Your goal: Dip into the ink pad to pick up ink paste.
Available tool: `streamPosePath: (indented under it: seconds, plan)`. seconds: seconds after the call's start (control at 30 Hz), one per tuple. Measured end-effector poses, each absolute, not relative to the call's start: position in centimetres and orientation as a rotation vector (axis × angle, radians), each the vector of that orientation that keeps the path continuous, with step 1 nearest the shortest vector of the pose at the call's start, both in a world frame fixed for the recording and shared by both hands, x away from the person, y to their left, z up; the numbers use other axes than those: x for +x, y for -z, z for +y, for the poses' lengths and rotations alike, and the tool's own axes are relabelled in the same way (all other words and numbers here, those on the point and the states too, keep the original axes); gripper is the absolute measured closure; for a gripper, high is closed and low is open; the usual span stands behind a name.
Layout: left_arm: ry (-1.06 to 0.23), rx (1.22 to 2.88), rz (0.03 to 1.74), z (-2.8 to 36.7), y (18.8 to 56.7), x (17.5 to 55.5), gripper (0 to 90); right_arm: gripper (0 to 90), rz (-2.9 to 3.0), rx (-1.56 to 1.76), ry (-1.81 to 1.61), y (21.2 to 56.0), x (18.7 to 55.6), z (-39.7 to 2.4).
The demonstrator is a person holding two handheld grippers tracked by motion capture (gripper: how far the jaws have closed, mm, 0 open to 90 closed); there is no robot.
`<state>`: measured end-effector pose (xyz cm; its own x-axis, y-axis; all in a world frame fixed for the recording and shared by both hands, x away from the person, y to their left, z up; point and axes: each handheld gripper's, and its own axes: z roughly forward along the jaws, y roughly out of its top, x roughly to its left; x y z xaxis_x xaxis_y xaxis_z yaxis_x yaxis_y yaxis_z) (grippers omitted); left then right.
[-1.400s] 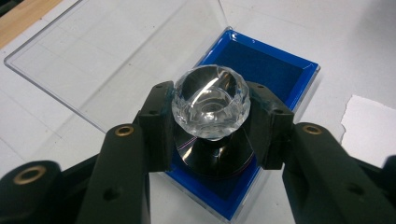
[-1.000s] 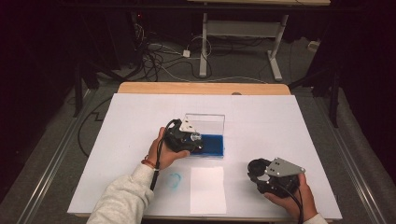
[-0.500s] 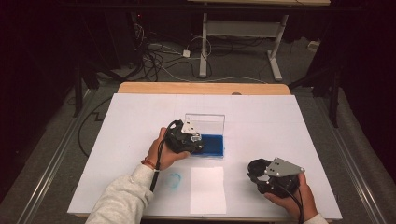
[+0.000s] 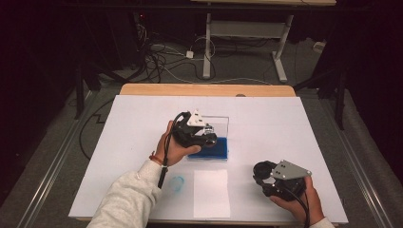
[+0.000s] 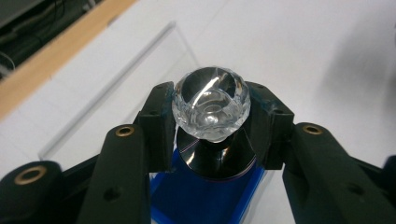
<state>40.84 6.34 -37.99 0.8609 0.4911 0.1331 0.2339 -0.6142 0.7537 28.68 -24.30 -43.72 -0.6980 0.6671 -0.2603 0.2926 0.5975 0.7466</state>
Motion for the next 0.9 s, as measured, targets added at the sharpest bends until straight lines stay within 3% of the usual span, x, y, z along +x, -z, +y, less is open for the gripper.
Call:
streamPosePath:
  seconds: [0.27,0.67,0.9]
  plan:
    - [-0.44,2.254,0.474,5.0,36.1,41.0,54.9,38.4,2.301,0.761,-0.944,43.7,28.7,-24.4]
    - [-0.345,2.333,0.513,4.1,41.7,41.7,54.9,38.4,2.318,0.764,-0.92,44.1,28.8,-24.3]
    - [-0.367,2.35,0.492,3.7,42.7,41.6,54.9,38.4,2.324,0.771,-0.914,44.2,28.7,-24.2]
